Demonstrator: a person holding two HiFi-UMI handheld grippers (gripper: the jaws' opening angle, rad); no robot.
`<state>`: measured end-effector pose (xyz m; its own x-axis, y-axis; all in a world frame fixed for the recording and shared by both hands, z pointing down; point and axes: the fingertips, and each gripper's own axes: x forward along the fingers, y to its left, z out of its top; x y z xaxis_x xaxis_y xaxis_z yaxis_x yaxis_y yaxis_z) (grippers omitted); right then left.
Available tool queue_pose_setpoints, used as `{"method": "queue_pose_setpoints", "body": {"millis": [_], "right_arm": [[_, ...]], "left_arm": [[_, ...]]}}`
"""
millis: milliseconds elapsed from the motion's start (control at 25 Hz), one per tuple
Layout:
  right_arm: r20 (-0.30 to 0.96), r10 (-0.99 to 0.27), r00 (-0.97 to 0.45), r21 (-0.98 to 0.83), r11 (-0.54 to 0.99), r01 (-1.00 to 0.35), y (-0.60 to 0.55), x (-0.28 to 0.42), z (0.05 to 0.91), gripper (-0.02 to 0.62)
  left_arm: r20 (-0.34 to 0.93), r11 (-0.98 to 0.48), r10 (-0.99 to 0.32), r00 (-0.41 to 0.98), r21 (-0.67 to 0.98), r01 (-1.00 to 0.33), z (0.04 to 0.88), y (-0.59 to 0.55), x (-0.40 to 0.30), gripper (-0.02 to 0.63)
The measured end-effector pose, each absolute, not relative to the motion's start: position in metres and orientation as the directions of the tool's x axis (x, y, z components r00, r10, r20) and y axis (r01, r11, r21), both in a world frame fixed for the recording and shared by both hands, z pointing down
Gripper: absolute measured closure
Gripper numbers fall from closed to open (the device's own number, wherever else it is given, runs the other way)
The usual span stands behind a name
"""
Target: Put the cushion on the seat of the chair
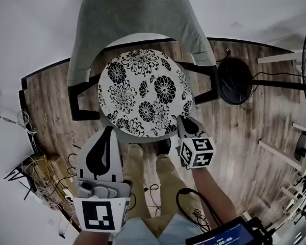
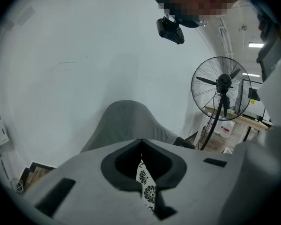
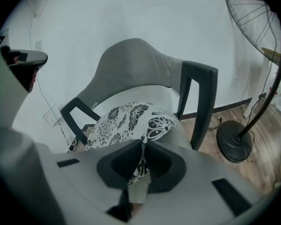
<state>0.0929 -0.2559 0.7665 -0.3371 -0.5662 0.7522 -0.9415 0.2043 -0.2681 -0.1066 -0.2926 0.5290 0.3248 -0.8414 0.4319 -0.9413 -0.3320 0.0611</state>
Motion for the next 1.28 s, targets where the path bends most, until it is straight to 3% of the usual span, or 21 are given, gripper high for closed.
{"method": "queue_pose_setpoints", "body": {"millis": [920,1000,1160,1280], "right_arm": [[0.828,-0.482,-0.285,-0.276,0.091,-0.957,-0.181,0.105,0.817,0.562],[0.829,-0.477,-0.291,-0.294,0.071,-0.953,-0.183,0.106,0.820,0.546],[0.819,-0.477,-0.319,-0.333,0.058,-0.941,-0.178,0.108,0.814,0.422],[0.808,-0.494,-0.321,-0.347,0.043,-0.937,-0.168,0.116,0.799,0.390]], "left_arm": [[0.481,-0.376,-0.792,0.376,0.102,-0.921,0.555,-0.274,-0.085,0.597],[0.483,-0.380,-0.789,0.380,0.102,-0.919,0.555,-0.276,-0.082,0.597],[0.482,-0.386,-0.789,0.381,0.094,-0.918,0.549,-0.271,-0.077,0.597],[0.461,-0.392,-0.799,0.386,0.088,-0.916,0.538,-0.269,-0.070,0.597]]}}
